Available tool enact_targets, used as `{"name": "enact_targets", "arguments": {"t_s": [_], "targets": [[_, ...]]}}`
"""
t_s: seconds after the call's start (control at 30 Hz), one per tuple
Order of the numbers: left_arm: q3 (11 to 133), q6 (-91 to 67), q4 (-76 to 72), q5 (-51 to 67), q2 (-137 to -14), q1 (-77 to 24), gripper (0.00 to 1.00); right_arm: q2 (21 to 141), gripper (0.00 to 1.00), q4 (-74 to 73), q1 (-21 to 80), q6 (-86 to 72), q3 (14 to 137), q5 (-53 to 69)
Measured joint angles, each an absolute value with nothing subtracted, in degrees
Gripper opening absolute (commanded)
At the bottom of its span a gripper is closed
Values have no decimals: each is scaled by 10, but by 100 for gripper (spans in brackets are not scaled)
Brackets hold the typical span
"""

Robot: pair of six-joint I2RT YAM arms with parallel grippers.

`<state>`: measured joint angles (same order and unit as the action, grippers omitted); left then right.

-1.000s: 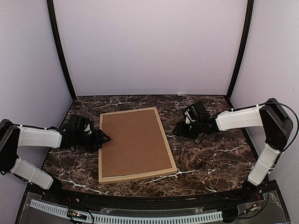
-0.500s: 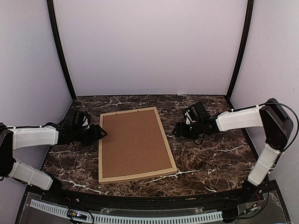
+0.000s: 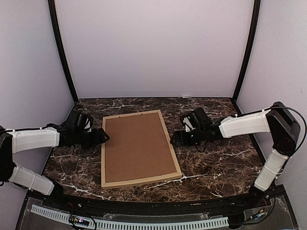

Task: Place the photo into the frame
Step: Place the backboard on the frame body, then rotate the photo frame at the center of the board.

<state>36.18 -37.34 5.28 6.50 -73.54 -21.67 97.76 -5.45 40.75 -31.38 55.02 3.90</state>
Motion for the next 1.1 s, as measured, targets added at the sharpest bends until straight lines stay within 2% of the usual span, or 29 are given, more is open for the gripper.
{"name": "enact_targets", "arguments": {"t_s": [0.27, 0.7, 1.1], "targets": [[366, -348, 67, 64, -736, -216, 91, 923, 99, -81, 474, -250, 506, 41], [376, -336, 69, 64, -766, -216, 92, 874, 99, -115, 564, -210, 432, 38], [376, -336, 69, 65, -771, -216, 92, 879, 93, -122, 576, -200, 425, 25]]}}
